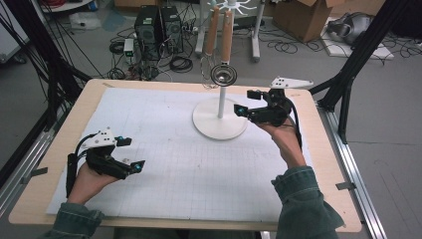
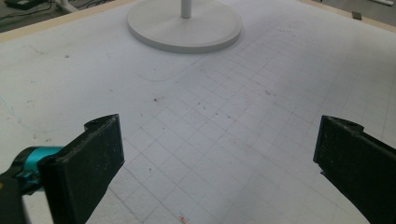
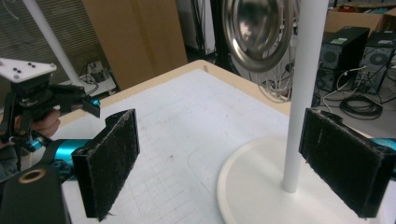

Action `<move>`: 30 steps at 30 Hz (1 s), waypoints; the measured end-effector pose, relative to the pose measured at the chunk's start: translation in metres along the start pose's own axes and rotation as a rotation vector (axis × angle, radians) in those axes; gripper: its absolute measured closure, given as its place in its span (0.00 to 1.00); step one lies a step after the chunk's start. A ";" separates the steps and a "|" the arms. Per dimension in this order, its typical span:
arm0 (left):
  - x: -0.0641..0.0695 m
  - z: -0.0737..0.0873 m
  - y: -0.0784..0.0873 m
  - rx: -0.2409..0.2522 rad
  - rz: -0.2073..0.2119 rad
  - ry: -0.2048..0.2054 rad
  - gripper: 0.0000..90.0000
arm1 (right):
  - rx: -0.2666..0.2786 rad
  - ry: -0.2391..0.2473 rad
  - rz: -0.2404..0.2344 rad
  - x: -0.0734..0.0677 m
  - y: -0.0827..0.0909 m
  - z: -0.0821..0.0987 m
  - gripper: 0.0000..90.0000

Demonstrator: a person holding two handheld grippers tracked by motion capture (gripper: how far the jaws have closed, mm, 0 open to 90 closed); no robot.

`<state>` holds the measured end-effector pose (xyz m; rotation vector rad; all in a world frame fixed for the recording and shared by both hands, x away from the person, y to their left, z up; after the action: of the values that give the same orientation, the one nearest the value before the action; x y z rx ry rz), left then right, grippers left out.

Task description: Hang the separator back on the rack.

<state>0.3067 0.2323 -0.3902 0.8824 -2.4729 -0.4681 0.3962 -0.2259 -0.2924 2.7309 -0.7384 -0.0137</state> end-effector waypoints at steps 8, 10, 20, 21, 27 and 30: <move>0.000 0.001 -0.001 -0.002 0.001 0.004 0.02 | -0.013 -0.015 0.008 -0.006 -0.001 0.019 0.10; -0.001 0.001 -0.001 -0.003 0.000 0.003 0.02 | -0.019 -0.022 0.019 -0.007 -0.001 0.025 0.01; 0.000 0.001 -0.001 -0.002 0.003 0.006 0.02 | -0.071 -0.017 0.035 -0.020 -0.003 0.051 0.00; 0.000 0.001 -0.001 -0.001 0.002 0.004 0.02 | -0.074 -0.014 0.039 -0.021 -0.003 0.054 0.00; -0.001 0.002 0.000 -0.002 0.004 0.010 0.02 | -0.082 -0.022 0.055 -0.029 0.000 0.068 0.00; -0.002 0.003 -0.001 -0.001 0.004 0.014 0.02 | -0.090 -0.027 0.061 -0.032 0.003 0.074 0.00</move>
<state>0.3067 0.2334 -0.3933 0.8776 -2.4608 -0.4601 0.3604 -0.2341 -0.3646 2.6264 -0.8080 -0.0681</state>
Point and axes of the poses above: each handheld gripper's, and its own axes: y roughly backward along the jaws, z roughly out of its underside, x roughly to its right, the point moved 1 cm from there along -y, roughly forward along the jaws, and after that the axes turned 15 degrees about y, right-handed, at the moved point
